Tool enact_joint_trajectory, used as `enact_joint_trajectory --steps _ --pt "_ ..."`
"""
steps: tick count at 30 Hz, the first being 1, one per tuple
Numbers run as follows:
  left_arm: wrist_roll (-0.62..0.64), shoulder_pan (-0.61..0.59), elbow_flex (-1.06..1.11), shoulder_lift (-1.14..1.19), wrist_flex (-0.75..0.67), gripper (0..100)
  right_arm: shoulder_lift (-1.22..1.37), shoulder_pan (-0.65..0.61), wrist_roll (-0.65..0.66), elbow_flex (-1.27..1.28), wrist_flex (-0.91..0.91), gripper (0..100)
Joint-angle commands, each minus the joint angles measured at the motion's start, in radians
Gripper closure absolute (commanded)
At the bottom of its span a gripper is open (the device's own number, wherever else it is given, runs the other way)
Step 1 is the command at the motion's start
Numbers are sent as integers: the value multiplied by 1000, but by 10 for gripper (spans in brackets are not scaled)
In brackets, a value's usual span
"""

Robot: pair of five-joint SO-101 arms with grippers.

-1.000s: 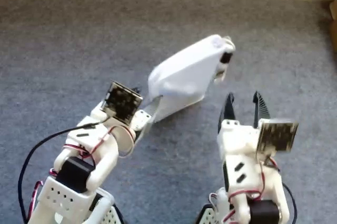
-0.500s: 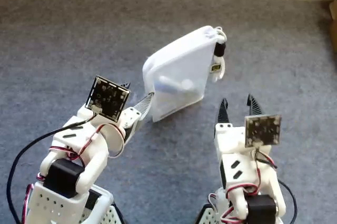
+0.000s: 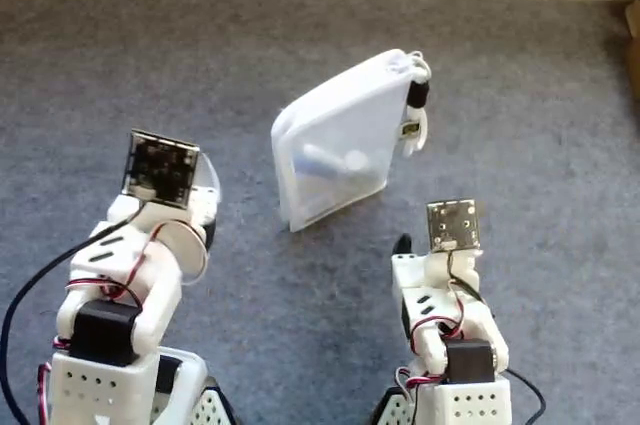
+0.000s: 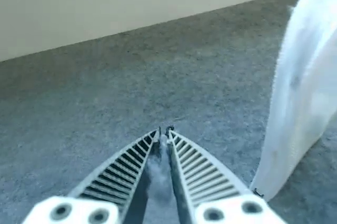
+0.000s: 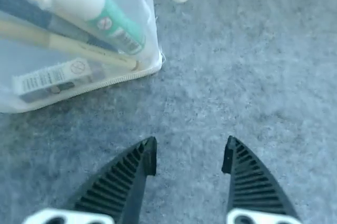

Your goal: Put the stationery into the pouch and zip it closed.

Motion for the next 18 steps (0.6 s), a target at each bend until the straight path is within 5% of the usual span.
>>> enact_joint_trajectory --steps 1,11,18 --pt "11 -67 30 -12 -63 965 2 -10 11 12 -4 803" --pt "6 -188 173 -13 -63 968 2 -18 11 91 -25 804" --pt "9 -305 232 -13 -63 969 4 -219 -80 102 -443 989"
